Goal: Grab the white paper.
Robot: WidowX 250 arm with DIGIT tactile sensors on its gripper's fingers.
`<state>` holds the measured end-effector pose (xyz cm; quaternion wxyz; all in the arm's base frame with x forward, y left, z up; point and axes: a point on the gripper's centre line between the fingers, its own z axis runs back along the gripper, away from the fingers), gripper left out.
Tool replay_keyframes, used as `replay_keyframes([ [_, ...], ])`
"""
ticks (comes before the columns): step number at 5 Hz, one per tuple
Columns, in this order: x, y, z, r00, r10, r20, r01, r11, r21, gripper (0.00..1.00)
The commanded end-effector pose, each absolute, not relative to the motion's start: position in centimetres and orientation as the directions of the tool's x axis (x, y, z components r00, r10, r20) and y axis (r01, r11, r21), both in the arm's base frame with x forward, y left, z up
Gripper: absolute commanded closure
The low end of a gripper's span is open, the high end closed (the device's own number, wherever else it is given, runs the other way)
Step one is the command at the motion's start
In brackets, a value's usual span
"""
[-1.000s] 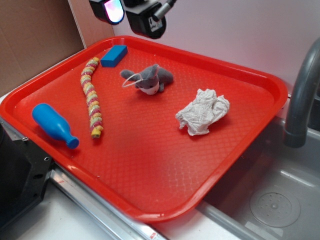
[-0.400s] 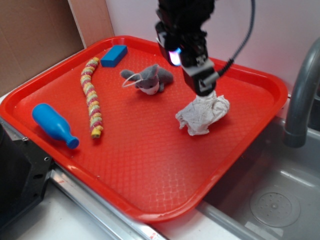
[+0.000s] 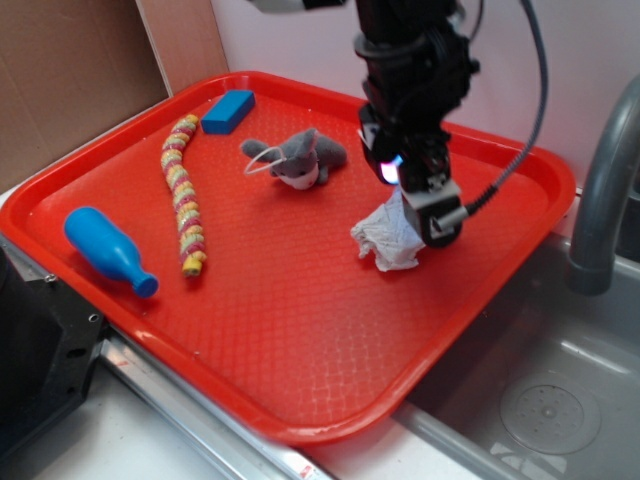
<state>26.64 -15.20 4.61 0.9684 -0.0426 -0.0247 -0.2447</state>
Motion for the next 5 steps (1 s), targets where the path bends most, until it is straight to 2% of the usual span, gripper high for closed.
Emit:
replay_keyframes([
  [1,24.7,-16.7,3.5,0.871,-0.489,0.034,0.49,0.868,-0.083,0.0],
  [2,23.8,-16.3,3.6,0.894,-0.447,0.023,0.447,0.89,-0.086,1.0],
  [4,24.5,-16.1,4.0,0.912,-0.411,-0.006,0.409,0.91,-0.065,1.0],
  [5,24.2,-13.9,9.0,0.967,-0.249,0.046,0.249,0.968,0.005,1.0],
])
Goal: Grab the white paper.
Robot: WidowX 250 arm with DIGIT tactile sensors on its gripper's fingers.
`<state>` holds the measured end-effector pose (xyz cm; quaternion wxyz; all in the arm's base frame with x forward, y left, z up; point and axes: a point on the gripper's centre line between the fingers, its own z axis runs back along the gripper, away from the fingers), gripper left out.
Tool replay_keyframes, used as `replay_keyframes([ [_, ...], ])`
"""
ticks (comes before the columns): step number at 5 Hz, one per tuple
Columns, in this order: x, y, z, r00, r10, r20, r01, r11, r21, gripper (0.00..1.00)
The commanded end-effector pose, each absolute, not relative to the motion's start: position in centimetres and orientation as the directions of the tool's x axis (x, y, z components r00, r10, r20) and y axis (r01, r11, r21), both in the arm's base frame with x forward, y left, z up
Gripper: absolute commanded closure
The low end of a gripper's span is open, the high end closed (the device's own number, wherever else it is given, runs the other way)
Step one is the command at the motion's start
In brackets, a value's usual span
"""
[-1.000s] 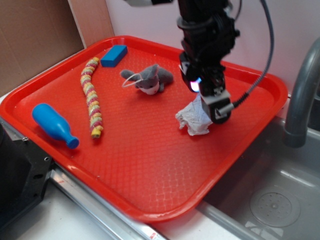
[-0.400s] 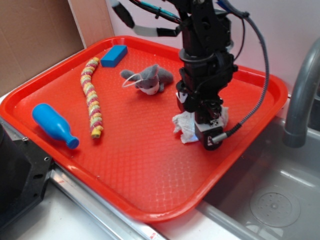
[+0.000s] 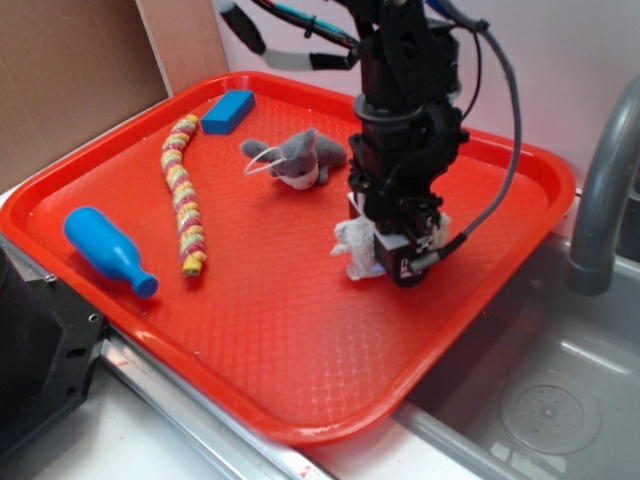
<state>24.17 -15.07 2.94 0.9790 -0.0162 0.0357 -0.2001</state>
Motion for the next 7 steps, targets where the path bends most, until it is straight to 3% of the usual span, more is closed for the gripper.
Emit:
replay_keyframes([
  [1,22.4,-11.2,14.0,0.994,-0.027,0.106,0.024,0.999,0.03,1.0],
  [2,21.3,-9.8,18.7,0.98,0.157,0.119,-0.166,0.984,0.069,1.0],
  [3,20.9,-9.3,22.3,0.94,0.332,0.079,-0.34,0.929,0.144,1.0],
  [4,19.8,-9.1,24.9,0.92,0.373,0.122,-0.385,0.918,0.091,1.0],
  [6,18.1,-8.4,25.8,0.929,0.294,0.226,-0.291,0.956,-0.047,1.0],
  [7,17.9,-8.4,25.7,0.928,0.277,0.25,-0.272,0.961,-0.054,1.0],
])
